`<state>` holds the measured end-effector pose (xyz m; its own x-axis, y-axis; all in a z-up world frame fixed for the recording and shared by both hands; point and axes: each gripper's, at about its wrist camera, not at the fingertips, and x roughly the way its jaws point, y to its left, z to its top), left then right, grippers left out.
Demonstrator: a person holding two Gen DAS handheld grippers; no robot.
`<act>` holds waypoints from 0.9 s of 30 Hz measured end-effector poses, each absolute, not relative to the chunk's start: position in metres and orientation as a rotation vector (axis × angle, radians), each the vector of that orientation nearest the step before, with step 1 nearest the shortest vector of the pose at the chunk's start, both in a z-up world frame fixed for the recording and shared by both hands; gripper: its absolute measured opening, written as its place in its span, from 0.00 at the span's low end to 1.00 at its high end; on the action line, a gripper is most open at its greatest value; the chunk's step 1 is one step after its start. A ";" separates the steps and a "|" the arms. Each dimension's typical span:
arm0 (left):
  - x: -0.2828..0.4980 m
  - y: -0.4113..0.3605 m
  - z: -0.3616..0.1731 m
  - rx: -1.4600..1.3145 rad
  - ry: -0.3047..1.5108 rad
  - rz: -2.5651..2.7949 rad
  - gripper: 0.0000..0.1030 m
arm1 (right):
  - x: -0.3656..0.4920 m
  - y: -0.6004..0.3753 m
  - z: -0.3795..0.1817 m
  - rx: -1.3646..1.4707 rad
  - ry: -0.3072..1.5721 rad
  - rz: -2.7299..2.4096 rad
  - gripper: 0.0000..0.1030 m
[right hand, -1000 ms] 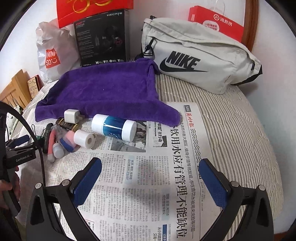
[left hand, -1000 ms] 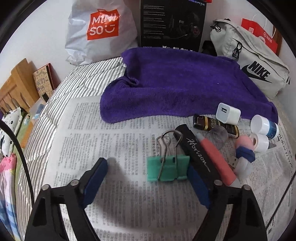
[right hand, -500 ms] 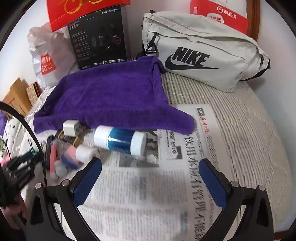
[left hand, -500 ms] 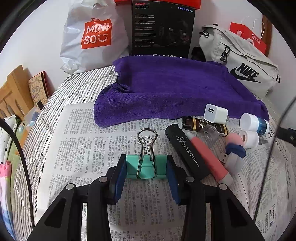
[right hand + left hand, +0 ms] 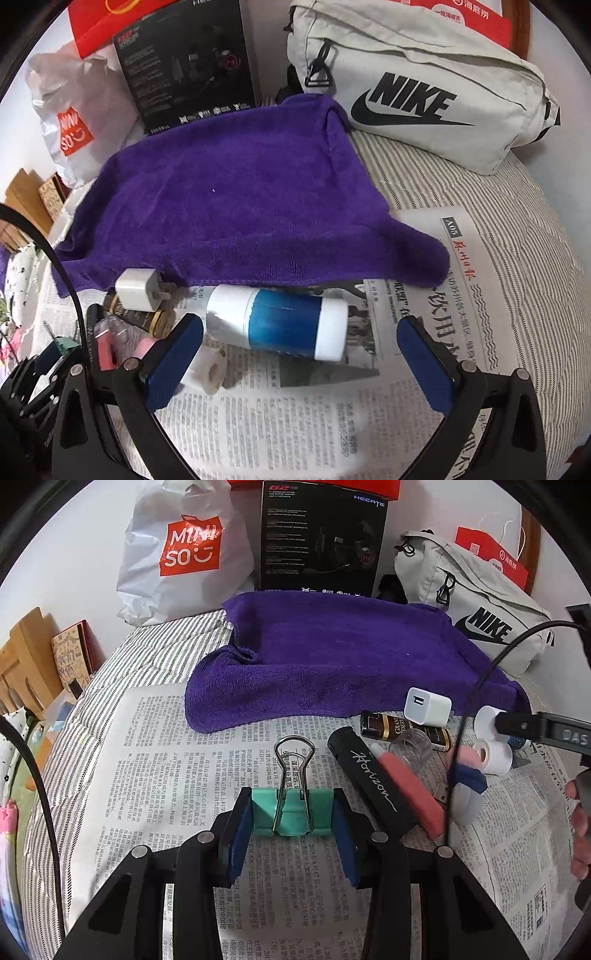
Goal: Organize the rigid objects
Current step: 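Grasp the green binder clip with the left tool while the right tool grasps the white-and-blue bottle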
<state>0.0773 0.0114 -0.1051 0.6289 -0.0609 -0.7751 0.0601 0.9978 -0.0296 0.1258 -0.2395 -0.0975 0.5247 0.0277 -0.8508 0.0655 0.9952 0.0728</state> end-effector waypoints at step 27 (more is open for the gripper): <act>0.078 0.019 -0.099 -0.021 0.910 -0.081 0.38 | 0.116 -0.256 -0.104 0.028 1.026 0.038 0.73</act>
